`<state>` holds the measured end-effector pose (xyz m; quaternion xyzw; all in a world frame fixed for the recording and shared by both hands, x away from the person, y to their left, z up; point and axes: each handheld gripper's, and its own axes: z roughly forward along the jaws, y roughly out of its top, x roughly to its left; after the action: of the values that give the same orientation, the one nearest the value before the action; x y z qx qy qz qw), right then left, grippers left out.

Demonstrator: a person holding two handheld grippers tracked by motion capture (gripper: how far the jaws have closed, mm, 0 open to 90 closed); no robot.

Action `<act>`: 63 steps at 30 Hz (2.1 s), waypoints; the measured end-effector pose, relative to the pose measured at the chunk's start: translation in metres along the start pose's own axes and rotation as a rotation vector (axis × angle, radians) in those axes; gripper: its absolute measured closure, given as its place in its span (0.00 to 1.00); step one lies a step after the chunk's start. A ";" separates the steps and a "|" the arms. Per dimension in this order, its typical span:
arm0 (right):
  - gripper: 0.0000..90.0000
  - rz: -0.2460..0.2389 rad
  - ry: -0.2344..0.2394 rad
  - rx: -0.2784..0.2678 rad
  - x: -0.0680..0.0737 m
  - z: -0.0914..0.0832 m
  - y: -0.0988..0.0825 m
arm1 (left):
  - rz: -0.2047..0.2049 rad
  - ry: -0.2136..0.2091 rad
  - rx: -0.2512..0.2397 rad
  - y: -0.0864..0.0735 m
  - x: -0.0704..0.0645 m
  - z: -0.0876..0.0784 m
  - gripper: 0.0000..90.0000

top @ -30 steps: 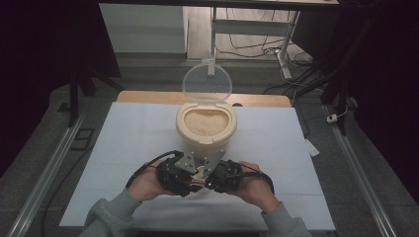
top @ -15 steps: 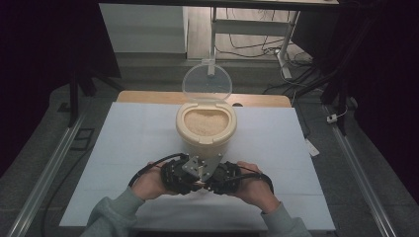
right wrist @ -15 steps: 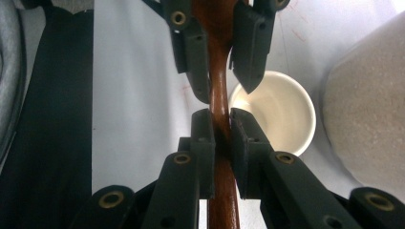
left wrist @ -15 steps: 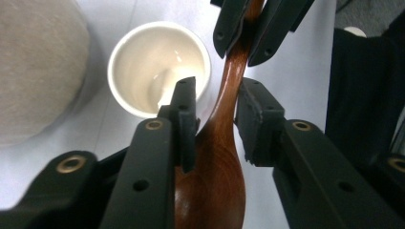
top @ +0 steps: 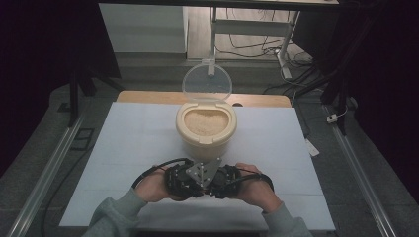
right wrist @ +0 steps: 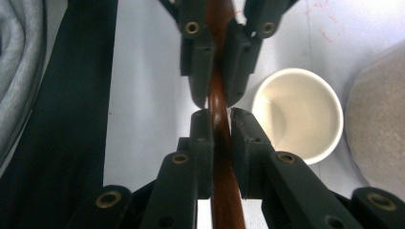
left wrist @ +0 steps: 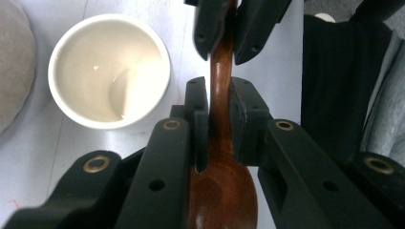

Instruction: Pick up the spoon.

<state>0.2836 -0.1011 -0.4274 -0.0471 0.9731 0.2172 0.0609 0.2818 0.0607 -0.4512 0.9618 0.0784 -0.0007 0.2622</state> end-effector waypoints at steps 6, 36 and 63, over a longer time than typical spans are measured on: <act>0.76 0.093 -0.027 -0.114 -0.007 -0.012 -0.008 | -0.010 0.045 -0.031 -0.001 0.001 -0.003 0.87; 0.33 0.762 -0.365 -0.711 0.015 -0.035 -0.084 | -0.100 0.218 -0.219 -0.005 0.004 -0.033 0.87; 0.65 0.937 -0.307 -0.835 0.012 -0.010 -0.066 | -0.068 0.266 -0.226 0.005 -0.006 -0.026 0.87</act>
<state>0.2782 -0.1659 -0.4475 0.3949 0.7043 0.5852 0.0749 0.2760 0.0689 -0.4263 0.9146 0.1447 0.1264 0.3558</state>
